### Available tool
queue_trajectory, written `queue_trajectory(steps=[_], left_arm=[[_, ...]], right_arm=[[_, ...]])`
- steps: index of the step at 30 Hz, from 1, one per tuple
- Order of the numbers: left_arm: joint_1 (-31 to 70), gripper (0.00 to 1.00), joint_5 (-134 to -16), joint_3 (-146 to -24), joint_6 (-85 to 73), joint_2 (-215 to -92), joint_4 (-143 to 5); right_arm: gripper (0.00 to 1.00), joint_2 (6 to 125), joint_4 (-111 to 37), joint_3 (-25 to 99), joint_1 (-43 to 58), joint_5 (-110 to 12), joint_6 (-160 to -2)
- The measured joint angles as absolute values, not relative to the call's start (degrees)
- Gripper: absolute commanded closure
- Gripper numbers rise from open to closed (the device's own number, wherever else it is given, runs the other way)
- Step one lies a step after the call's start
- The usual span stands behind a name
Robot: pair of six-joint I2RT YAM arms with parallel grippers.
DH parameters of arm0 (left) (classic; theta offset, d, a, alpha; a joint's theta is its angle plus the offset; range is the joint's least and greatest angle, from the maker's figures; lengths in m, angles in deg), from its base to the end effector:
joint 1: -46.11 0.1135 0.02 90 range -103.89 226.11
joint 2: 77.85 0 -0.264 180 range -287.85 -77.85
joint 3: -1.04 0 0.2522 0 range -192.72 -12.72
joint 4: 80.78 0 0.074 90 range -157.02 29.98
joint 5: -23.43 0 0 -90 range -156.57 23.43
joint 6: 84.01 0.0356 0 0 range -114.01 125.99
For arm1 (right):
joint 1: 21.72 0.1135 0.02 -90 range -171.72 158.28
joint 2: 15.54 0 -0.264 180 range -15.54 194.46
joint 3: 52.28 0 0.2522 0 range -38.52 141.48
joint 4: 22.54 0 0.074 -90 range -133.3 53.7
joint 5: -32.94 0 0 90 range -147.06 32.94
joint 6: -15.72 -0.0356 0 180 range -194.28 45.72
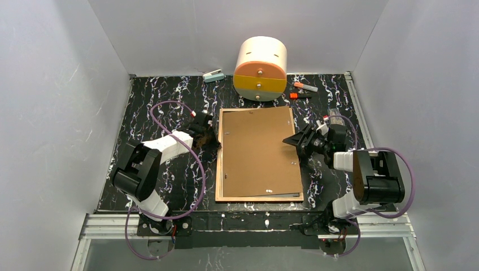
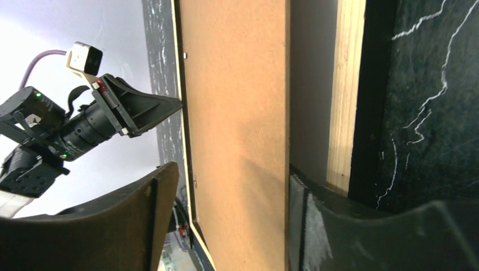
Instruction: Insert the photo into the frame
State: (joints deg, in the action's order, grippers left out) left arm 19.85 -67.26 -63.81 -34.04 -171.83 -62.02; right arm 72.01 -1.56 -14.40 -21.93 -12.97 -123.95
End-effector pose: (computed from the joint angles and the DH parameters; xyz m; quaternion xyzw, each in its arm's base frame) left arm 0.2977 -0.1473 0.1728 -0.1097 0.9267 -0.2011 0.2977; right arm 0.2594 0.0238 0.1372 0.1627 0.8037 0.4910 0.2942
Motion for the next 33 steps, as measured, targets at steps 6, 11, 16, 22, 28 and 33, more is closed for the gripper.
queue_trajectory(steps=[6,11,16,22,28,33], left_arm=[[20.07,0.86,-67.7,-63.81,-33.8,-171.83,-62.02],[20.18,0.86,-67.94,-63.81,-33.63,-171.83,-62.02],[20.31,0.86,-68.18,-63.81,-33.61,-171.83,-62.02],[20.55,0.85,-69.05,-63.81,-33.39,-171.92,-62.02],[20.86,0.86,-69.29,-63.81,-33.35,-171.92,-62.0],[20.95,0.85,-69.44,-63.81,-33.32,-171.92,-62.0]], right_arm=[[0.19,69.98,-14.37,-9.9,-20.53,-15.7,-117.92],[0.22,69.52,-23.96,-7.87,-20.07,-17.93,-115.3],[0.24,69.28,-29.45,-5.68,-18.78,-19.83,-113.57],[0.23,70.92,-35.13,-1.9,-15.3,-23.9,-112.08],[0.18,71.94,-42.43,2.89,-12.27,-29.29,-110.18],[0.14,72.58,-47.87,6.23,-10.28,-32.62,-108.39]])
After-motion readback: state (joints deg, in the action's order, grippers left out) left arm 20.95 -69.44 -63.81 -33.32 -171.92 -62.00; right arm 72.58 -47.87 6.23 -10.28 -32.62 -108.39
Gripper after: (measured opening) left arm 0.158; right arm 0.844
